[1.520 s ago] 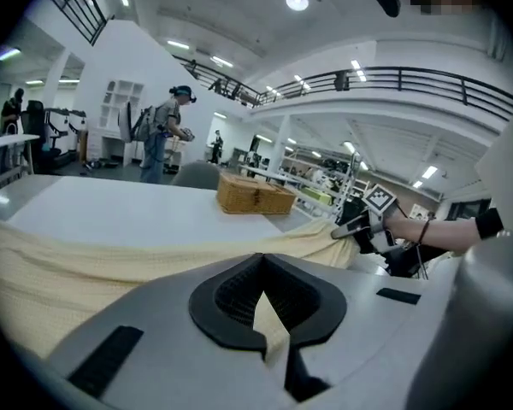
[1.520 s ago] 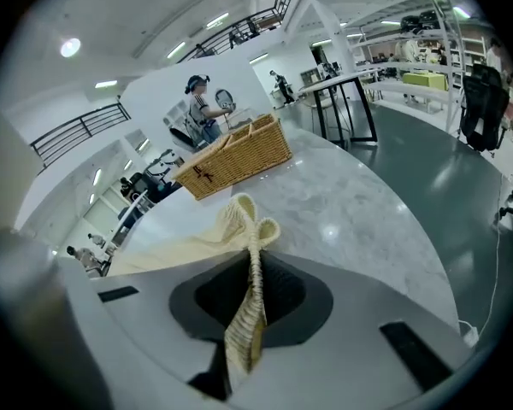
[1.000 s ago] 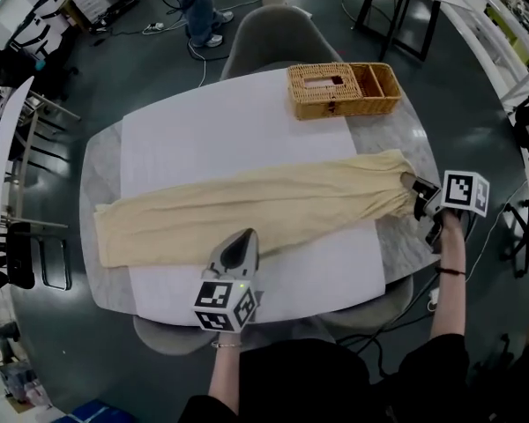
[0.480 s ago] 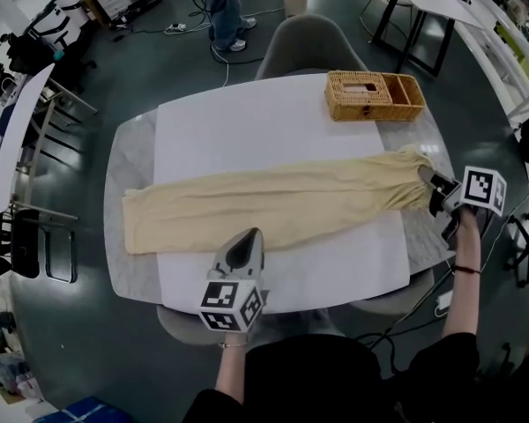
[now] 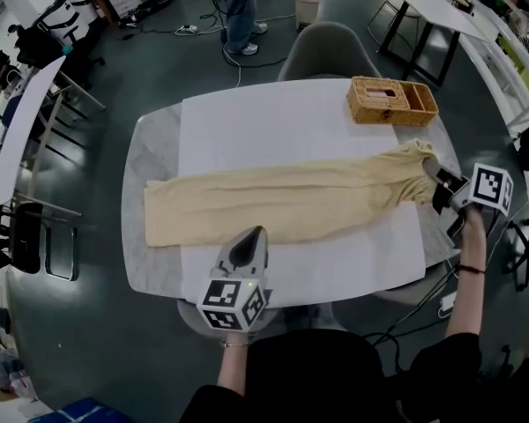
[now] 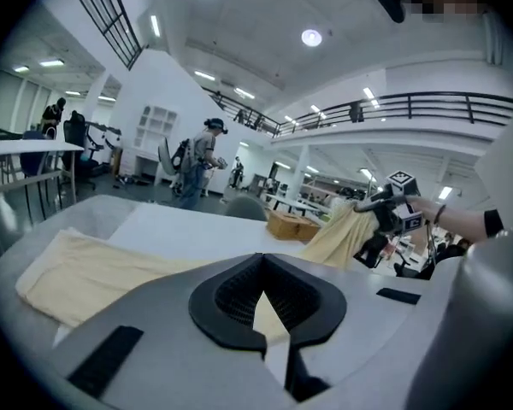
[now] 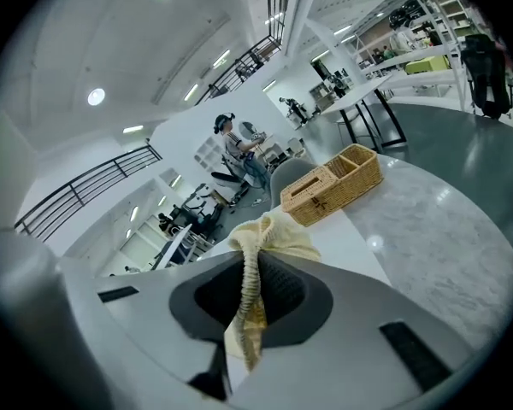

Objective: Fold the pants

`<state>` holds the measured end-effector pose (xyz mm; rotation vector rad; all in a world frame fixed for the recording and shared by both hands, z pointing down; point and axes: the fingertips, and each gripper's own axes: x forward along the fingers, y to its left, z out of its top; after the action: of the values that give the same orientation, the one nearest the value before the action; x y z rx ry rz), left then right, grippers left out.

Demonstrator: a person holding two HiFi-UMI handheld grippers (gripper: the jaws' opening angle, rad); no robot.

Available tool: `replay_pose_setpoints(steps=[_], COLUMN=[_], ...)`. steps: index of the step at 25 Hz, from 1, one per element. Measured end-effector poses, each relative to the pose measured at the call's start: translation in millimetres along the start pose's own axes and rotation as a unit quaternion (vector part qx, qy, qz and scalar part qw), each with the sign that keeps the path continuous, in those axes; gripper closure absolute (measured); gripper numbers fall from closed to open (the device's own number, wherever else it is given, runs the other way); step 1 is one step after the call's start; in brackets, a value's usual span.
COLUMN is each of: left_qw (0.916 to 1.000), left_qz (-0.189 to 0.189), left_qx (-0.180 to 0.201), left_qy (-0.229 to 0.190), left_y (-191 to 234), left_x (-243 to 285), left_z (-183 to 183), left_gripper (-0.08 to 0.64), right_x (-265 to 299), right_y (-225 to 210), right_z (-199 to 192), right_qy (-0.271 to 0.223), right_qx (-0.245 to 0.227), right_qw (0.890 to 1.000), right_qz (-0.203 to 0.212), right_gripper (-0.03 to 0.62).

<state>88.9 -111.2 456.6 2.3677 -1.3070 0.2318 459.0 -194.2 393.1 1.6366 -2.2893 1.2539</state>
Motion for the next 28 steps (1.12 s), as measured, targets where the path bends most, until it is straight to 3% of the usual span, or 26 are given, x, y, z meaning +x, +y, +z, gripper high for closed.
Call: replay_pose_setpoints(steps=[15, 24, 28], left_qw=[0.9996, 0.9993, 0.9992], left_qz=[0.021, 0.029, 0.027], left_qx=[-0.006, -0.009, -0.010], left_qy=[-0.017, -0.024, -0.027], left_y=[69, 102, 151], left_x=[-62, -88, -108], left_z=[5, 5, 9], left_gripper=[0.546, 0.546, 0.546], right_x=[31, 43, 76], right_y=[126, 186, 237], right_z=[-8, -13, -28], right_qy=[-0.028, -0.042, -0.044], right_qx=[-0.038, -0.036, -0.046], right_qw=[0.994, 0.991, 0.989], right_qz=[0.095, 0.121, 0.131], right_gripper=[0.559, 0.559, 0.560])
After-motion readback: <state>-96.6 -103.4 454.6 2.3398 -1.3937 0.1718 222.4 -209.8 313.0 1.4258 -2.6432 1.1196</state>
